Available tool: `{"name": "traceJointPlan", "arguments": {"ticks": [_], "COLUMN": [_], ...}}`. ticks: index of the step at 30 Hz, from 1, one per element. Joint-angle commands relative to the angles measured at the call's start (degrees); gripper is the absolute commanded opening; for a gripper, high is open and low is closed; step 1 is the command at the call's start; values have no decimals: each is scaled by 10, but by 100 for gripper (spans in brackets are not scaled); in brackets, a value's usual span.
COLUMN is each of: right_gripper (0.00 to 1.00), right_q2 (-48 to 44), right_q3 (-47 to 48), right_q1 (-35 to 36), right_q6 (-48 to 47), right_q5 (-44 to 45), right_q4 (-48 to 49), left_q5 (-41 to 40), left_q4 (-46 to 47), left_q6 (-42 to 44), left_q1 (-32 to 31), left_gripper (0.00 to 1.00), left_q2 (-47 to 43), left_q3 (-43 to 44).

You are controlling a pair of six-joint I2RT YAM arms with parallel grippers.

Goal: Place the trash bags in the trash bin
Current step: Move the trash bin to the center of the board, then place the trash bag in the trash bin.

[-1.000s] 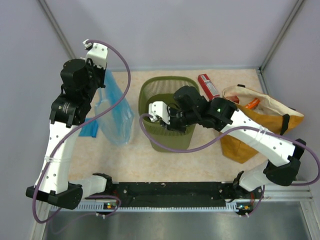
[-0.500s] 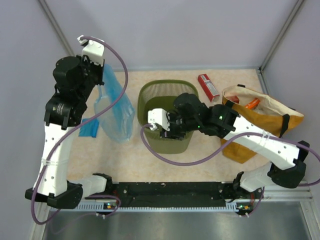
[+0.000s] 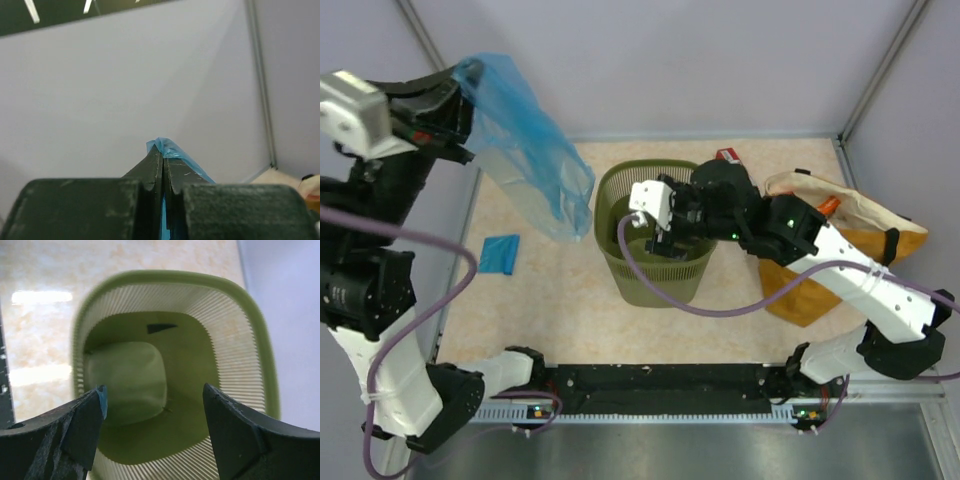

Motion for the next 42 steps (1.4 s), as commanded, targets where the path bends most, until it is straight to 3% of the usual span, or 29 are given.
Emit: {"name": "traceJointPlan", "arguments": {"ticks": [1,5,11,21,27,35,42], "right_gripper": [77,78,79,81,83,85,86], "right_q2": [-15,-20,-47,-82,-98,-118,-139], "right_q3": [47,56,31,-8,-19,-9,-7], "right_q1": [-70,-147,-199,-262,-284,-300,-301], "right_q6": [10,29,45,65,68,80,78], "right_q5": [17,-17,-20,-30,-37,-54,-44], "right_q4": [27,28,31,34,34,30,23], "left_q5": [98,166,225,252,258,220,210], "left_q4": [75,134,233,333,331,290,262], "left_q6": [-84,-192,-339,-462,-459,-382,-350], "left_q1": [3,3,3,-9,-52,-142,-165], "left_gripper": [0,0,0,0,0,0,0], "left_q2": [44,86,139,205,220,254,264], "left_q3": [82,110,105,110,91,106,106]}}
